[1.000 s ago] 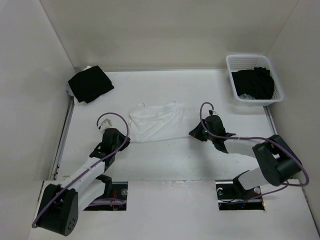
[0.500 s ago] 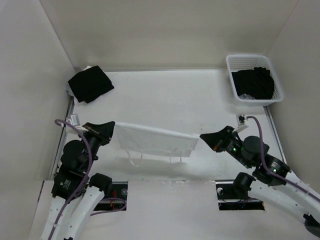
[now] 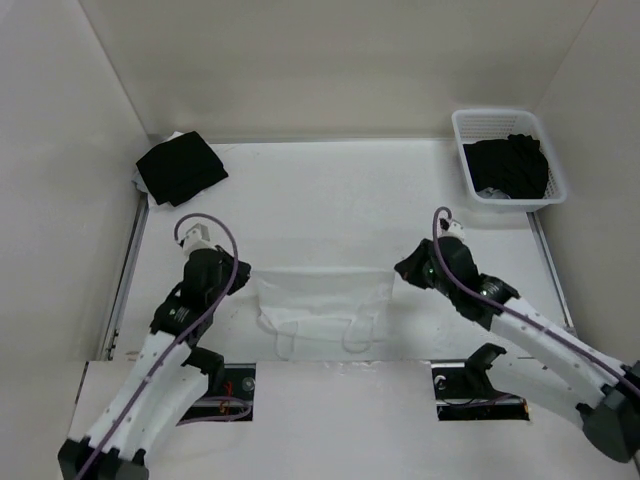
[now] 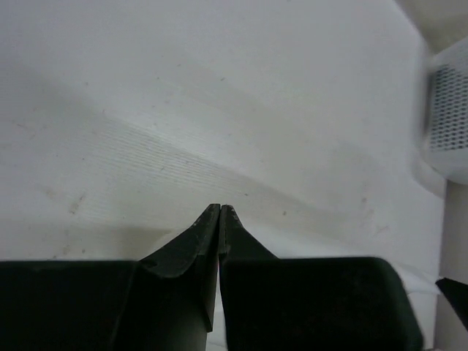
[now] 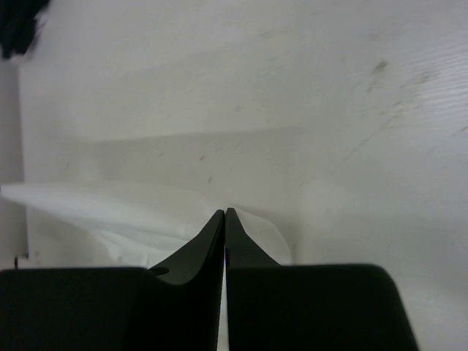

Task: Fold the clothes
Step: Fold the tank top

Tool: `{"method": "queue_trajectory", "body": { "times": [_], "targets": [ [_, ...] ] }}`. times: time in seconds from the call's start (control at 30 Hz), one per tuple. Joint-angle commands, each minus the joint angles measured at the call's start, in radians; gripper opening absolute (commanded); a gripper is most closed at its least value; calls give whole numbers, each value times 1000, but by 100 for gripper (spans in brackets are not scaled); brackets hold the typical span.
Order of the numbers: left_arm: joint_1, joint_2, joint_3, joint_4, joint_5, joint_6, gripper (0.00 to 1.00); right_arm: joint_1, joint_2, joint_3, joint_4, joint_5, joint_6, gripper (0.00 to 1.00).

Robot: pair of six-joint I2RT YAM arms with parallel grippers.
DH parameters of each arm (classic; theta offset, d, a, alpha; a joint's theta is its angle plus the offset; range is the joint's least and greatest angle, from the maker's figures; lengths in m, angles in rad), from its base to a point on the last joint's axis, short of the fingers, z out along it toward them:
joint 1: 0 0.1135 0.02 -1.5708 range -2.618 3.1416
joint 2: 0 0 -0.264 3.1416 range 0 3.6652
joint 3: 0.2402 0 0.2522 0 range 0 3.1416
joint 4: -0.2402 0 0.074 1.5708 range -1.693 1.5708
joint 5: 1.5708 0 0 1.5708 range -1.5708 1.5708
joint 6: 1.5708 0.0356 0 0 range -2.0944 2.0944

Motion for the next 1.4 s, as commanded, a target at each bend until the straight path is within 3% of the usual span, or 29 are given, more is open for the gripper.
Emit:
{"method": "queue_trajectory", "body": {
  "times": [0.0,0.07,0.2,0.4,0.7,0.9,1.07,1.37],
  "targets": [
    [34,165,-29,316,-1,5,2,-208,137,-13,305,-240,-85,4],
    [69,346,-3,467,4,8,2,-307,278,25,400,-312,-99,4],
    [101,587,78,633,33,-5,2,-389,507,146,468,-372,-128,4],
    [128,756,161,734,67,-39,2,-448,676,260,500,-408,-129,4],
    [76,579,3,705,82,-16,4,-425,518,41,538,-375,-119,5],
    [59,334,-207,638,94,-28,4,-342,360,-131,529,-305,-77,5],
    [51,148,-296,512,110,-45,4,-261,253,-232,482,-251,-21,5],
    [25,80,-373,418,94,-96,9,-170,253,-304,386,-208,59,11]
  ]
}}
